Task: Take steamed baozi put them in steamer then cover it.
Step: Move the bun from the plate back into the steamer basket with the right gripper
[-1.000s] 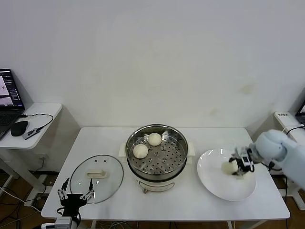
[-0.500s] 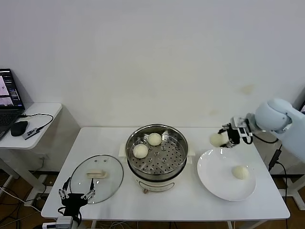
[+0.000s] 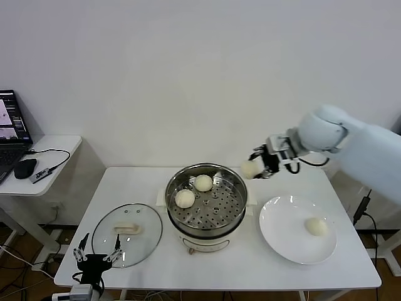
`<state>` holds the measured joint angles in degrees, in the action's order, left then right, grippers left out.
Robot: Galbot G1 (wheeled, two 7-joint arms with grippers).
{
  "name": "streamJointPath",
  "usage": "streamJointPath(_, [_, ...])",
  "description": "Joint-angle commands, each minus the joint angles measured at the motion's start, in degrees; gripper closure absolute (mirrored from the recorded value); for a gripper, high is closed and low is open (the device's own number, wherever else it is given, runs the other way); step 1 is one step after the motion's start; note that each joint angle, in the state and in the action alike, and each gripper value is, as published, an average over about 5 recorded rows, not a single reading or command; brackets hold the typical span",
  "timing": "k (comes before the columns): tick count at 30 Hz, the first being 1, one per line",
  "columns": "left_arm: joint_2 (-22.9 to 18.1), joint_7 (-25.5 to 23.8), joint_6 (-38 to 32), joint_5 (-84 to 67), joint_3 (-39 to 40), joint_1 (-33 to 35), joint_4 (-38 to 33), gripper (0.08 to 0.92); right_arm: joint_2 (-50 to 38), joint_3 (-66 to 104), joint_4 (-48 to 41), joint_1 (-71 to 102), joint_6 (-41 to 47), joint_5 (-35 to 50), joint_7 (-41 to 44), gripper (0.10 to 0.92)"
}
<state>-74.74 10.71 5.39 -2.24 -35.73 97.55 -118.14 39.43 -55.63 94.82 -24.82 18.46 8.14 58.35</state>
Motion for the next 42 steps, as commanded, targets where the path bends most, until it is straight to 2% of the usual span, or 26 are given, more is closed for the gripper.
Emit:
streamJointPath(1, [-0.1,-0.1,0.1,0.0,-0.3,0.1,-0.4,0.177,8.1,-9.3,1.4,-1.9,-3.8,2.6,-2.1,0.457])
streamJointPath(14, [-0.4,-0.1,0.0,-0.1,-0.8,0.2,-0.3,0.177,10.3,-13.4,0.2,2.9,-16.5,-11.1,-6.0,0.457])
streamJointPath(25, [-0.6,0.0,-0.1,-0.1,-0.8,0.3,-0.5,0.177,12.7,-15.0,-0.6,1.2,-20.3,-11.0,-5.6,0.459])
streamJointPath(42, [-0.7,0.1,-0.2,-0.4,-1.1,0.2,-0.2,0.177,16.3,-15.6,-1.7,1.3,-21.1,-11.2,-5.9,0.456])
